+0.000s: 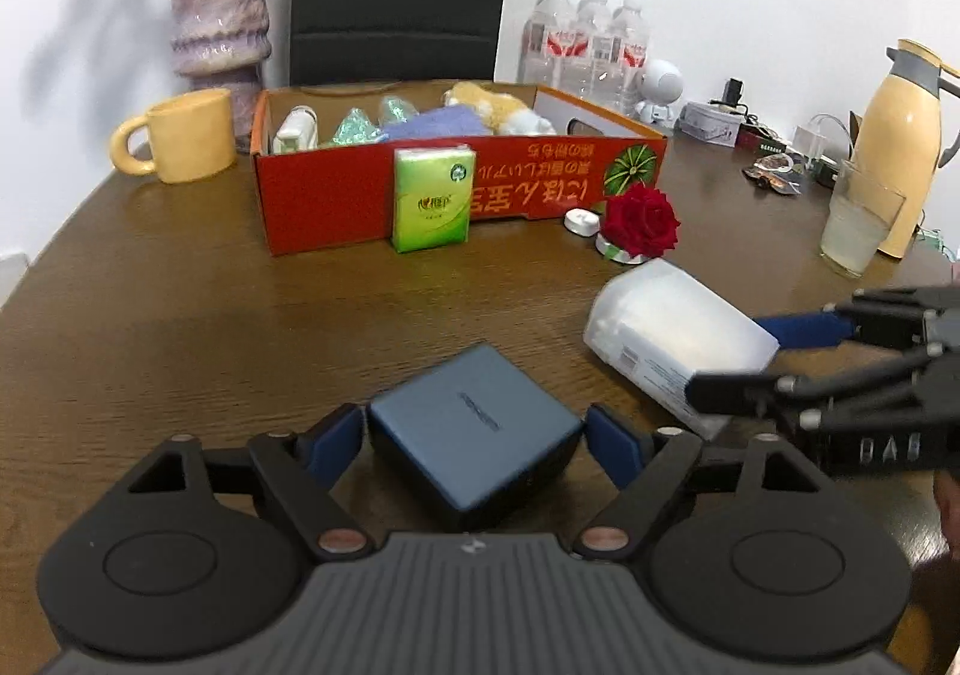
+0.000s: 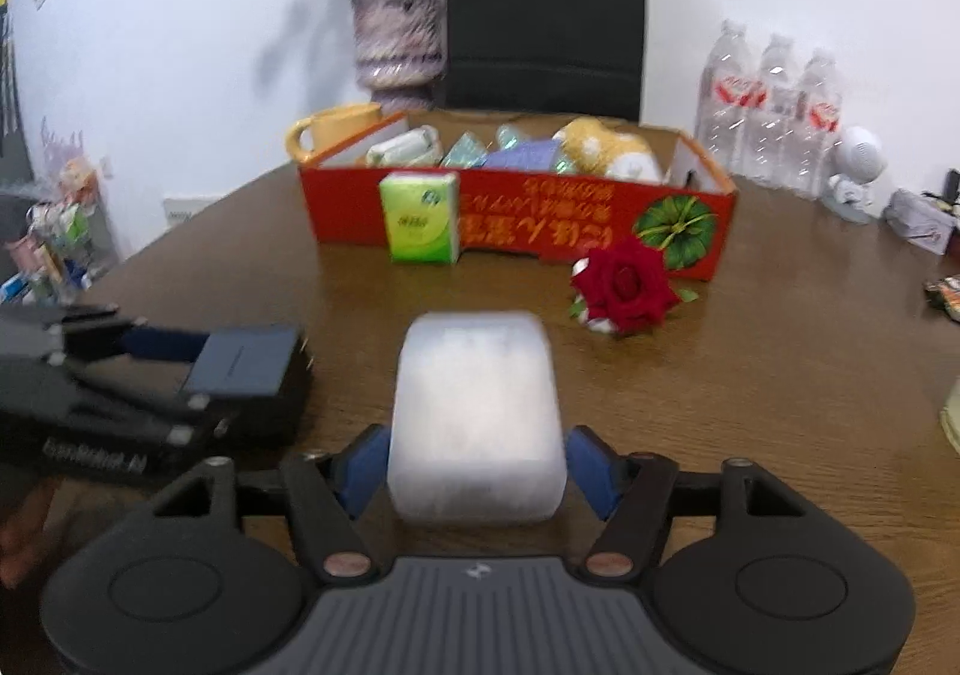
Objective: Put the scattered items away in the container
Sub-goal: 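Grasp the black charger with the left gripper while the right grasps the clear container, then carry the black charger and clear container into the box and release both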
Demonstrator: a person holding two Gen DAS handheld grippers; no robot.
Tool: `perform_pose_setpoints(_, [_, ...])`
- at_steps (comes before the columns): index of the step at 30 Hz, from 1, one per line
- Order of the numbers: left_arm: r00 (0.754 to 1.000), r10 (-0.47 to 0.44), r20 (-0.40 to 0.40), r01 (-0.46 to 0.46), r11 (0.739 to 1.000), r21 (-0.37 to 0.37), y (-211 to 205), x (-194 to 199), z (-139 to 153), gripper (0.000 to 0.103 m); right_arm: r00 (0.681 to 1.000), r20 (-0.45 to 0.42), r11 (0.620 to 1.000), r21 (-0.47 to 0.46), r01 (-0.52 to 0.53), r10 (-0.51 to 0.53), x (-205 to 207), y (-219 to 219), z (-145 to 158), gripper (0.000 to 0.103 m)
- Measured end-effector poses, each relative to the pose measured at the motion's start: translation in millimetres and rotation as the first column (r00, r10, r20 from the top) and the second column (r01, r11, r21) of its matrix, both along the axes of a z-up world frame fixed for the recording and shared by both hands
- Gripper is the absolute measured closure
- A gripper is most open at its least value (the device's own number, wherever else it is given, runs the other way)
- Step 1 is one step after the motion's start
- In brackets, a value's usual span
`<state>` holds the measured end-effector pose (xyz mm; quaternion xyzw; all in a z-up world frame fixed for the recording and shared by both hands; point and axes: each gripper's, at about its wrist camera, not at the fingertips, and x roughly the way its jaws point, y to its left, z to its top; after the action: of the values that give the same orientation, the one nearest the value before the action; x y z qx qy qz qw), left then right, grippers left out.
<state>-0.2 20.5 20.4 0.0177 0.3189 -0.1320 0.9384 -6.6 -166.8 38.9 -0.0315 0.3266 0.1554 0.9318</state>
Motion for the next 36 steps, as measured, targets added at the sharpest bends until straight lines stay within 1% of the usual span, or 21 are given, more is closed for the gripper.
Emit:
perform_pose_setpoints(1, [0.999, 0.048, 0.011, -0.048, 0.999, 0.0, -2, -2, 2, 0.003, 1.0, 0.011, 1.0, 0.003, 0.008, -0.008, 0, -1, 1, 0.026])
perform_pose_setpoints(3, [0.994, 0.107, -0.004, -0.107, 0.994, 0.003, -6, 0, 3, 0.004, 1.0, 0.003, 1.0, -0.002, 0.012, -0.012, 6, 1, -1, 0.028])
perform_pose_setpoints(5, [0.991, 0.133, -0.008, -0.133, 0.991, 0.024, -7, -2, 5, 0.004, 1.0, -0.023, 1.0, 0.002, 0.014, -0.014, 12, 2, -5, 0.031])
perform_pose_setpoints(7, [0.988, 0.154, 0.011, -0.154, 0.986, 0.062, -4, -9, 9, 0.004, 0.999, -0.044, 1.0, 0.013, 0.012, -0.012, 13, 1, -8, 0.035])
perform_pose_setpoints(9, [0.983, 0.18, 0.03, -0.182, 0.978, 0.099, 2, -16, 12, 0.002, 0.998, -0.055, 1.0, 0.02, 0.013, -0.012, 10, -1, -11, 0.035])
perform_pose_setpoints(10, [0.983, 0.183, 0.028, -0.185, 0.978, 0.096, 5, -18, 13, 0.002, 0.998, -0.058, 1.0, 0.023, 0.015, -0.013, 10, -1, -12, 0.035])
perform_pose_setpoints(13, [0.991, 0.132, 0.001, -0.132, 0.99, 0.041, 6, -16, 9, 0.002, 0.998, -0.062, 1.0, 0.027, 0.016, -0.014, 10, -1, -14, 0.035])
perform_pose_setpoints(16, [0.997, 0.08, -0.009, -0.08, 0.996, 0.024, -6, -13, 5, 0.002, 0.998, -0.061, 1.0, 0.026, 0.018, -0.016, 10, 0, -14, 0.036])
perform_pose_setpoints(18, [0.998, 0.067, -0.013, -0.066, 0.997, 0.031, -12, -9, 1, 0.003, 0.998, -0.064, 0.999, 0.041, 0.018, -0.015, 11, -3, -12, 0.035])
perform_pose_setpoints(20, [0.997, 0.068, -0.029, -0.067, 0.997, 0.039, -17, -4, -4, 0.021, 0.997, -0.071, 0.998, 0.065, 0.018, -0.013, 14, -6, -13, 0.035])
perform_pose_setpoints(21, [0.996, 0.078, -0.046, -0.076, 0.997, 0.034, -16, -1, -6, 0.038, 0.997, -0.073, 0.997, 0.075, 0.016, -0.011, 16, -8, -13, 0.035])
perform_pose_setpoints(22, [0.994, 0.087, -0.064, -0.085, 0.996, 0.025, -15, 2, -9, 0.042, 0.997, -0.076, 0.997, 0.079, 0.012, -0.006, 18, -7, -14, 0.035])
perform_pose_setpoints(23, [0.993, 0.093, -0.069, -0.092, 0.996, 0.021, -13, 2, -9, 0.042, 0.997, -0.078, 0.997, 0.081, 0.008, -0.001, 21, -7, -14, 0.036])
perform_pose_setpoints(24, [0.993, 0.098, -0.069, -0.097, 0.995, 0.018, -12, 2, -9, 0.043, 0.997, -0.077, 0.997, 0.076, 0.004, 0.002, 24, -4, -15, 0.038])
perform_pose_setpoints(27, [0.991, 0.114, -0.071, -0.113, 0.994, 0.012, -9, 0, -9, 0.043, 0.998, -0.066, 0.999, 0.047, -0.003, 0.006, 28, 4, -18, 0.039])
perform_pose_setpoints(30, [0.987, 0.131, -0.093, -0.134, 0.99, -0.032, 0, -1, -4, 0.043, 0.997, -0.058, 0.998, 0.05, -0.041, 0.043, 23, 7, -18, 0.039])
perform_pose_setpoints(32, [0.986, 0.138, -0.097, -0.144, 0.988, -0.063, 5, -1, 2, 0.043, 0.998, -0.041, 0.998, 0.06, -0.034, 0.037, 16, 6, -15, 0.039])
perform_pose_setpoints(34, [0.989, 0.133, -0.068, -0.138, 0.987, -0.079, 8, 2, 13, 0.043, 1.0, 0.0, 0.998, 0.056, -0.027, 0.027, 11, 4, -4, 0.039])
perform_pose_setpoints(36, [0.991, 0.126, -0.04, -0.129, 0.987, -0.097, 11, 11, 26, 0.043, 0.998, 0.049, 0.997, 0.078, -0.028, 0.025, 10, -1, 16, 0.039])
